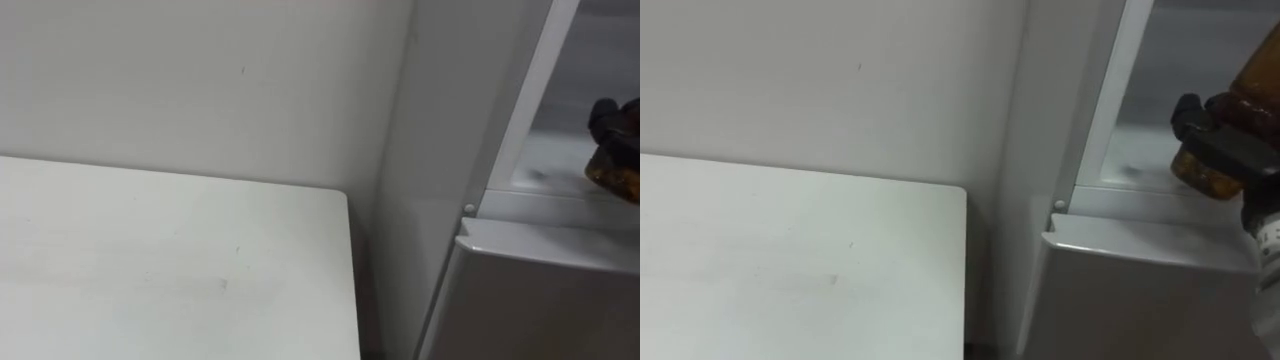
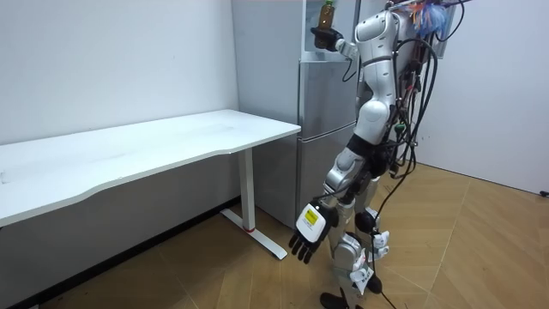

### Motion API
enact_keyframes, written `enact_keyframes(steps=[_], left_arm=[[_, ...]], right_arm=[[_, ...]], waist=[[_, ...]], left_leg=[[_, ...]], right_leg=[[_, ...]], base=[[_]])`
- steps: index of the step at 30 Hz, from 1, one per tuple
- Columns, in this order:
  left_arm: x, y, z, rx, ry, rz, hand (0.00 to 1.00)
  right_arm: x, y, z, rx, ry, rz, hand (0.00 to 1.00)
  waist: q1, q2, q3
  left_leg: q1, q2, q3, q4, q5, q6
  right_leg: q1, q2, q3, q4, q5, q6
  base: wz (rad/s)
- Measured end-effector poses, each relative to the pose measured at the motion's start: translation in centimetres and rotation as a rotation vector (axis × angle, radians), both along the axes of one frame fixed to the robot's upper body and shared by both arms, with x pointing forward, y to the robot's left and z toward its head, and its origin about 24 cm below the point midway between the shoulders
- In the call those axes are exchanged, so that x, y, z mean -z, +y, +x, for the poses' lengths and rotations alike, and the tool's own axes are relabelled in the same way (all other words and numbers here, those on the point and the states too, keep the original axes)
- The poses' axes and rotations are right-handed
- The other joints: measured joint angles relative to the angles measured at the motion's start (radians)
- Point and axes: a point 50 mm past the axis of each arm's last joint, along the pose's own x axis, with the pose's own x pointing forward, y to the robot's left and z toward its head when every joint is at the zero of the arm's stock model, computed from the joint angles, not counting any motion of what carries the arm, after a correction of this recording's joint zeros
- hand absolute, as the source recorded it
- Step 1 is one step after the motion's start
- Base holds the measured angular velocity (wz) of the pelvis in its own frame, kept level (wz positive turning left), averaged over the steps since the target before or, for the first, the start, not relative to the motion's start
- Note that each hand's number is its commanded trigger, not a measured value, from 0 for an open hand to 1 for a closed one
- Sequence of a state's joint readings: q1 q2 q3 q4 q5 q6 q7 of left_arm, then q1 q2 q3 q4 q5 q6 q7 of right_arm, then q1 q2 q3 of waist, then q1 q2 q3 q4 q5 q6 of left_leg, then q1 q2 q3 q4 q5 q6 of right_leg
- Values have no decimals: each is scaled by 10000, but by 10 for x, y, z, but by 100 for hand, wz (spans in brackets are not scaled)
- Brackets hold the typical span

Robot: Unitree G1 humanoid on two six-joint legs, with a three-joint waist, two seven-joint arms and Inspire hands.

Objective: Put the bottle in the upper fridge

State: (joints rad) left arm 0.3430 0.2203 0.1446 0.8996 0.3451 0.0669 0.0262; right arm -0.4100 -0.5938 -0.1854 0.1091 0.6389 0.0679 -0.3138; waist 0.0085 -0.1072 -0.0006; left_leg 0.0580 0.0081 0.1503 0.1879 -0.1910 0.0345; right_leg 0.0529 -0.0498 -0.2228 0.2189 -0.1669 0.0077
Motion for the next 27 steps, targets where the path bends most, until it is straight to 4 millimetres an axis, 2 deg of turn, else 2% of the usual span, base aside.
enact_keyframes(steps=[8,12,15,18,21,24,27], left_arm=[[0,0,-2,-18,264,-314,0],[1,0,-2,-26,301,-333,0],[0,1,-2,-34,336,-318,0],[0,4,-4,-116,527,-224,0],[0,4,-5,-183,639,-170,0],[0,5,-8,-348,816,-134,0],[0,6,-9,-529,826,-87,0]], right_arm=[[7,-4,19,63,735,-84,100],[6,-14,25,129,1220,-502,100],[5,-15,29,71,1379,-584,100],[8,-14,34,-90,1764,-682,100],[13,-20,36,114,2118,-522,100],[14,-24,39,237,2384,-324,100],[16,-29,39,312,2537,-347,100]], waist=[[45,-71,33],[225,-142,27],[308,-206,-1],[299,-316,-73],[557,-405,-137],[626,-408,-134],[781,-360,-65]], left_leg=[[-131,-19,-215,107,-1,-1],[-145,-11,-225,116,-3,-7],[-157,-14,-244,119,-3,-7],[-157,-15,-292,116,-3,-7],[-119,-16,-299,115,-7,-9],[-112,-35,-369,142,-8,-6],[-119,-46,-570,157,-48,-23]], right_leg=[[-32,-10,-98,16,0,0],[-37,-25,-261,3,-2,-2],[-31,-25,-287,0,-2,-2],[-22,-21,-319,1,-2,-2],[7,-23,-345,8,-1,-2],[53,-42,-409,7,-1,-2],[169,-23,-466,-21,-1,-2]], base=[[3],[0],[1],[2],[0],[5],[7]])
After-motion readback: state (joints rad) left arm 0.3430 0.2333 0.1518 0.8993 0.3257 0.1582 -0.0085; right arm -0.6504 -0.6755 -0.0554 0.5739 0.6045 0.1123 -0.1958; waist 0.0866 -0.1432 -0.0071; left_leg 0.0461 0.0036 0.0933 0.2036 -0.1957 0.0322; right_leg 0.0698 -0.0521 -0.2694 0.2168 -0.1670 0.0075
